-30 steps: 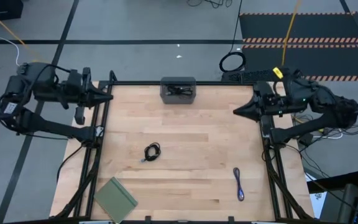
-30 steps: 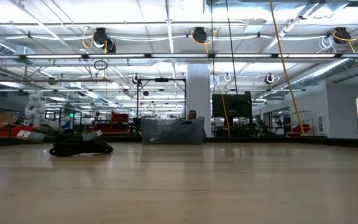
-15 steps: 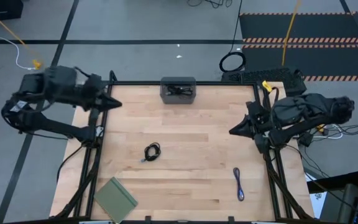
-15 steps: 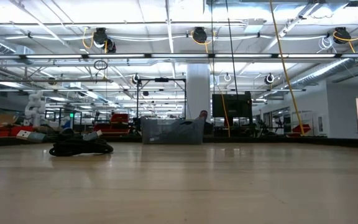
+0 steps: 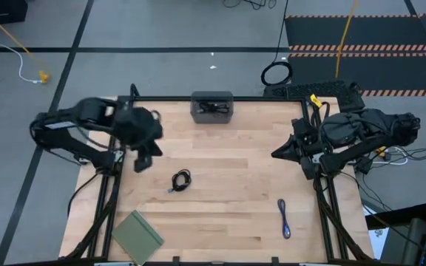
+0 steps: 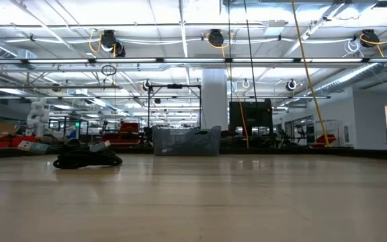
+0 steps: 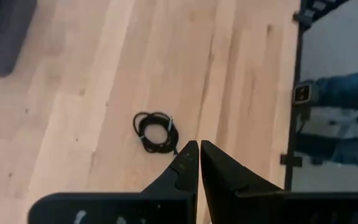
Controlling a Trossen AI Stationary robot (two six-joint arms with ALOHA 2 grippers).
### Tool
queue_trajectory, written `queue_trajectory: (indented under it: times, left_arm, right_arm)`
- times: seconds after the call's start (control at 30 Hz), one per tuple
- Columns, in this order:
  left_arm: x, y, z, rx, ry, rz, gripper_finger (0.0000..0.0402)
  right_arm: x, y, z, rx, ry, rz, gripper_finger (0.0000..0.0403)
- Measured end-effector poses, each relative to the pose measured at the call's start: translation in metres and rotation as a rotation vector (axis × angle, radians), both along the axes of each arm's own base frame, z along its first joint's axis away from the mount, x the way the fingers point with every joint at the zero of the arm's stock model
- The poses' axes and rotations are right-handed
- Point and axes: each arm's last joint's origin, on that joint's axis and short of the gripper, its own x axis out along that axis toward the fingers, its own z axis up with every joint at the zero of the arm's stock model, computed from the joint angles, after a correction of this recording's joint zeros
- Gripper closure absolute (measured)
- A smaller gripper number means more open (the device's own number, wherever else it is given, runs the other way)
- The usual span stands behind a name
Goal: Pick and place USB-C Cables
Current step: Put the black USB cable into the black bin
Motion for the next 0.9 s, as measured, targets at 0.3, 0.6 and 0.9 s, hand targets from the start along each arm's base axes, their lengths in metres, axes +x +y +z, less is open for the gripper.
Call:
queue_trajectory:
  times: [0.3, 0.6, 0.9]
  left_arm:
    - [0.051, -0.015, -0.040, 0.052, 0.211, -0.039, 0.0380]
    - [0.093, -0.026, -0.085, 0.079, 0.414, -0.060, 0.0380]
    - [0.109, -0.031, -0.119, 0.050, 0.484, 0.122, 0.0348]
  right_arm:
    - [0.000, -0.001, 0.000, -0.014, -0.003, -0.019, 0.0403]
    - [0.000, -0.001, 0.000, -0.037, -0.006, -0.008, 0.0403]
    - [0.000, -0.002, 0.000, -0.048, -0.005, -0.030, 0.0403]
